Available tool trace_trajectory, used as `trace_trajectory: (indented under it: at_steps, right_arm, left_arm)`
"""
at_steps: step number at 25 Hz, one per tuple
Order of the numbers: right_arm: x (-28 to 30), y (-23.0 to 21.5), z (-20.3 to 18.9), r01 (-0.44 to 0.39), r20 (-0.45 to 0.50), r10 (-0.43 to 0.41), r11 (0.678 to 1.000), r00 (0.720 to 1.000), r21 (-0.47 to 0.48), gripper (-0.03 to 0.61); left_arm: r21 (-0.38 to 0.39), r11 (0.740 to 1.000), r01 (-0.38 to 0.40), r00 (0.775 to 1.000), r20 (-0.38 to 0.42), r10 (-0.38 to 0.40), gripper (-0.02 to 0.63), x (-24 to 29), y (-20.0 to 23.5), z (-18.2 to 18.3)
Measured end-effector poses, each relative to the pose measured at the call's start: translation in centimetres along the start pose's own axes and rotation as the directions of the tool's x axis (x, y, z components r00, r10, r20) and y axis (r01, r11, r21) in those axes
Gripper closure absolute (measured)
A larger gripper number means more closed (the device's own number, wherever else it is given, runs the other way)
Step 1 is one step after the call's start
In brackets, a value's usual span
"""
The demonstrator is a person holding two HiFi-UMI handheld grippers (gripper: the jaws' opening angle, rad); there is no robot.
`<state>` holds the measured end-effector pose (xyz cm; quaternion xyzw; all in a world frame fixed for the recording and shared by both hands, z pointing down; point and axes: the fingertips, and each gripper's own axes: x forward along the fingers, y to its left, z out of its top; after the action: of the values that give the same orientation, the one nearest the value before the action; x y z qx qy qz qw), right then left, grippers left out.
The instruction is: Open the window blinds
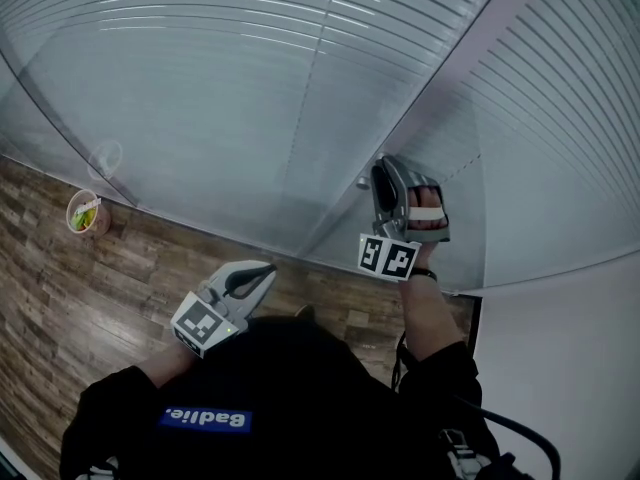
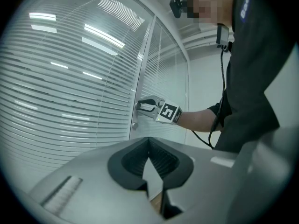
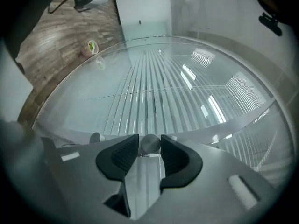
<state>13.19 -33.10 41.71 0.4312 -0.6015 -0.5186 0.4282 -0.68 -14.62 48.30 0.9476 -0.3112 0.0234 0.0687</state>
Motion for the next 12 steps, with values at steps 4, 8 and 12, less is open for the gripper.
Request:
trace_trajectory:
  at_steps: [4, 8, 12]
  right_arm:
    - [0.12, -0.11, 0.13, 0.000, -0.005, 0.000, 0.998, 1.000, -0.069, 0.450]
    - [0.20, -0.14, -0.04, -0.008, -0.013, 0.007, 0.994, 1.000, -0.107, 0.451]
    - [0.25, -0.25, -0.27, -0.003, -0.015, 0.001, 0.992, 1.000, -0.127, 0.453]
  left_arm:
    - [-0.002, 1.000, 0.001, 1.000, 0.001, -0.001, 0.614, -0.06, -0.03, -0.03]
    - [-0.002, 1.000, -0.001, 1.000, 0.001, 0.001, 0.614, -0.17, -0.02, -0.03]
    - [-0.012, 1.000, -0.006, 1.000, 0.006, 0.006, 0.614, -0.15, 0.19, 0.15]
